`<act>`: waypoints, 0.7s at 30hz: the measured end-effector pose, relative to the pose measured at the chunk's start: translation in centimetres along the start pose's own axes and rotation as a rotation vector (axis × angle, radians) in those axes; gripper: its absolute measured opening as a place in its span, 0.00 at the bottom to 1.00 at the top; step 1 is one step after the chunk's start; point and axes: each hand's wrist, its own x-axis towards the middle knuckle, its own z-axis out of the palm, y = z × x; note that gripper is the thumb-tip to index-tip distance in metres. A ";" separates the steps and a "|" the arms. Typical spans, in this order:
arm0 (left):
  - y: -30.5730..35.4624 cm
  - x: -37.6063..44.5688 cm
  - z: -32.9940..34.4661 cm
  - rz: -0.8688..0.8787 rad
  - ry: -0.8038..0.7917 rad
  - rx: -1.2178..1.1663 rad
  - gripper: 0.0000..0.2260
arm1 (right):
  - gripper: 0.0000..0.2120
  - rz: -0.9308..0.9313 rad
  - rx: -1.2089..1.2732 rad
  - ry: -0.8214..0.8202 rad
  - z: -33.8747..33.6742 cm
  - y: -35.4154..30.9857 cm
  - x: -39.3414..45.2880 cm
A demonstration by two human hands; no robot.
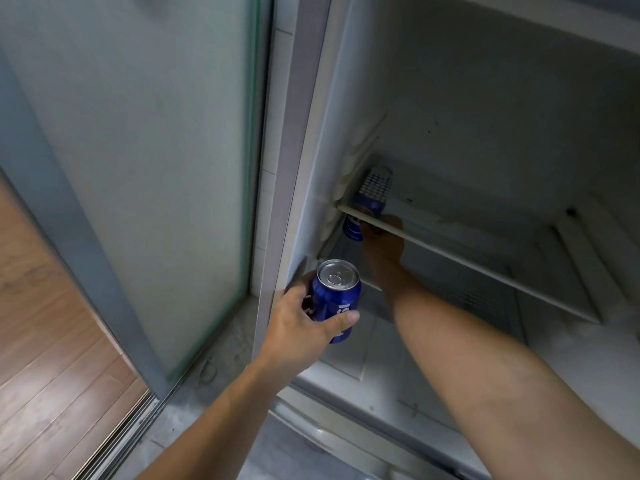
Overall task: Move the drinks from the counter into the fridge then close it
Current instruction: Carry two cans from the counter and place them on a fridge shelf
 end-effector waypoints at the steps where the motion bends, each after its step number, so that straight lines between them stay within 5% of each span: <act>1: 0.0 0.1 0.2 -0.004 0.000 -0.004 0.24 | 0.16 0.028 0.011 -0.011 0.4 -0.2 0.3; 5: 0.1 0.2 0.8 -0.004 -0.006 -0.012 0.27 | 0.16 0.097 0.110 -0.063 0.4 -1.5 0.1; 10: 0.2 0.9 1.1 -0.015 -0.019 0.054 0.23 | 0.05 0.117 0.107 -0.142 -4.4 -1.9 -3.6; 13: 0.4 1.5 1.3 0.011 -0.046 0.073 0.22 | 0.13 0.157 0.209 -0.314 -9.0 -1.1 -7.8; 18: 0.9 2.8 2.3 -0.020 -0.022 0.023 0.21 | 0.32 -0.104 -0.065 -0.655 -12.9 0.4 -12.0; 21: 1.5 3.5 3.4 0.012 -0.039 -0.018 0.21 | 0.37 -0.201 -0.107 -0.631 -11.8 0.0 -12.6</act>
